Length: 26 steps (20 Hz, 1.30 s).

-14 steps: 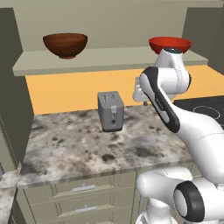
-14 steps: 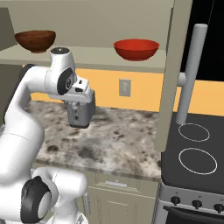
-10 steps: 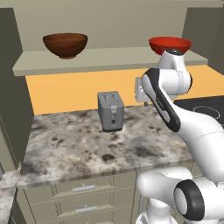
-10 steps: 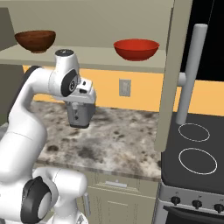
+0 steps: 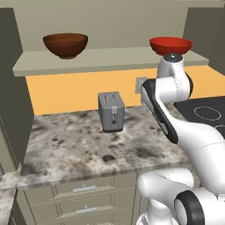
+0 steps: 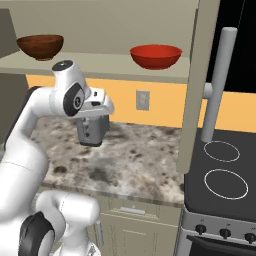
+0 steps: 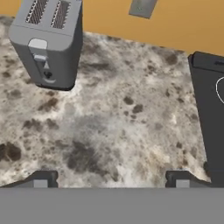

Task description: Pick up the bowls from the cabinet and place each bowl in front of a stool on the dining counter.

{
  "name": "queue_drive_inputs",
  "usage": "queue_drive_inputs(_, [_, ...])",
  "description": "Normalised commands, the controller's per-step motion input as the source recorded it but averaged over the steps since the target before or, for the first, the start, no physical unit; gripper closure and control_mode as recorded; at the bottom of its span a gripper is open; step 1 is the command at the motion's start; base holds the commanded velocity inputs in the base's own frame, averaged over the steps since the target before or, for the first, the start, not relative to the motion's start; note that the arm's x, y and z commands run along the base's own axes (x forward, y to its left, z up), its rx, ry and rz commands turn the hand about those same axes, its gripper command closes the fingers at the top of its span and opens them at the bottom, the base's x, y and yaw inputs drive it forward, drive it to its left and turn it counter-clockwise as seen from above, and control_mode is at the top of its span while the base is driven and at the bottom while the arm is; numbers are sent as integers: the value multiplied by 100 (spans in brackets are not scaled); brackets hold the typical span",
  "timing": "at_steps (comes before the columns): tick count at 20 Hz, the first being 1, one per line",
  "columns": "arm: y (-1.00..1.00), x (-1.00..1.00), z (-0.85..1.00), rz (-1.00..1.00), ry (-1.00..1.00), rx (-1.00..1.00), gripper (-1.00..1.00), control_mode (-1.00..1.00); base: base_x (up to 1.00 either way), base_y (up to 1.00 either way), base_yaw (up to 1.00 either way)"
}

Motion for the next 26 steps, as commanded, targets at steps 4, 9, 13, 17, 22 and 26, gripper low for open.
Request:
queue_drive_inputs(4, [-10,18,26,0,-21,-15,-100,-100,0,0,0])
queue_drive_inputs(9, [-28,37,39,0,-16,-21,-100,-100,0,0,0])
queue_drive_inputs(13, [-21,2,100,0,2,-18,-100,-100,0,0,0])
queue_drive_inputs(17, [-14,3,54,0,0,-3,-100,-100,0,0,0])
queue_drive_inputs(22, [-4,18,31,0,-2,-1,-100,-100,0,0,0])
queue_drive_inputs(26, [-7,17,30,0,-6,-7,-100,-100,0,0,0])
